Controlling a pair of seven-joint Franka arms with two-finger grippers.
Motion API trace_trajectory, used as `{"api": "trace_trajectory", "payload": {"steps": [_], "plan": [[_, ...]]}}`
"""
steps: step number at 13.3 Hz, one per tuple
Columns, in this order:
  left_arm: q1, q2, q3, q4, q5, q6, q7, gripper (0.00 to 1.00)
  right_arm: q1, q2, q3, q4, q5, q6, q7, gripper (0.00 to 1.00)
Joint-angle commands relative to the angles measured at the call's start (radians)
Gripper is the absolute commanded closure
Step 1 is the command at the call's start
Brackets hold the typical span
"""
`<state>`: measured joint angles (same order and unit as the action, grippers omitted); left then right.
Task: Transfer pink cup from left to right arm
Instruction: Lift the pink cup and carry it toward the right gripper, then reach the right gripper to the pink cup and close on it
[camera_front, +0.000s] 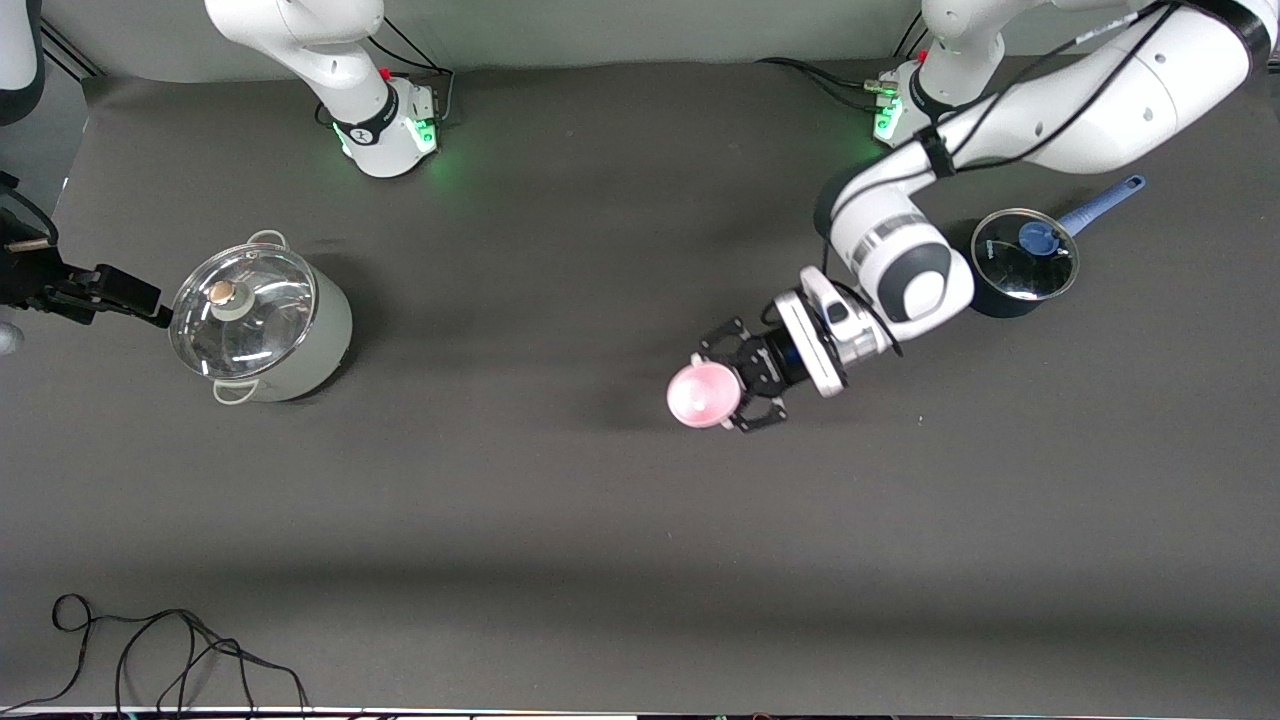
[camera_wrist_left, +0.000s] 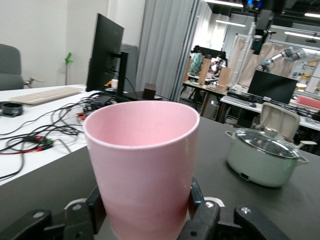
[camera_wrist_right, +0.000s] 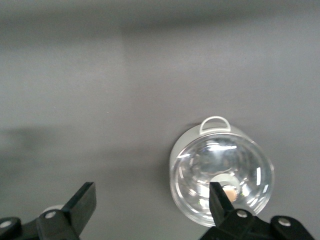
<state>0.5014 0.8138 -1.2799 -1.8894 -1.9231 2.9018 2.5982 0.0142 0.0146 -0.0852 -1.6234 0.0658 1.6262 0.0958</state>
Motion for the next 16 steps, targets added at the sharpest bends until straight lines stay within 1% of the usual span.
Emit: {"api": "trace_trajectory", "payload": {"steps": [1,2,3,4,6,8,10,12,14,16], "plan": [[-0.029,-0.022,-0.102,-0.004,-0.046,0.108,0.022,0.90,0.006,0.004,0.001,0.023,0.098,-0.031,0.199,0.00],[-0.056,-0.022,-0.107,0.002,-0.046,0.117,0.022,0.91,0.009,0.004,0.010,0.026,0.120,-0.031,0.297,0.00],[-0.082,-0.022,-0.107,0.007,-0.048,0.117,0.022,0.91,0.029,0.005,0.033,0.043,0.130,-0.031,0.394,0.00],[-0.101,-0.022,-0.111,0.010,-0.050,0.119,0.022,0.92,0.047,0.010,0.039,0.063,0.137,-0.037,0.480,0.01],[-0.119,-0.022,-0.136,0.026,-0.063,0.149,0.019,0.92,0.122,0.015,0.041,0.101,0.166,-0.063,0.672,0.01],[-0.130,-0.022,-0.154,0.052,-0.063,0.183,0.017,0.92,0.206,0.021,0.042,0.121,0.181,-0.063,0.912,0.01],[-0.152,-0.022,-0.154,0.079,-0.065,0.209,0.016,0.92,0.323,0.077,0.041,0.175,0.178,-0.063,1.139,0.01],[-0.153,-0.022,-0.154,0.085,-0.065,0.212,0.014,0.92,0.419,0.163,0.041,0.259,0.175,-0.063,1.354,0.01],[-0.153,-0.021,-0.154,0.087,-0.065,0.212,0.016,0.92,0.475,0.238,0.042,0.350,0.181,-0.063,1.534,0.01],[-0.153,-0.021,-0.154,0.088,-0.065,0.214,0.016,0.92,0.536,0.310,0.042,0.425,0.180,-0.089,1.654,0.01]]}}
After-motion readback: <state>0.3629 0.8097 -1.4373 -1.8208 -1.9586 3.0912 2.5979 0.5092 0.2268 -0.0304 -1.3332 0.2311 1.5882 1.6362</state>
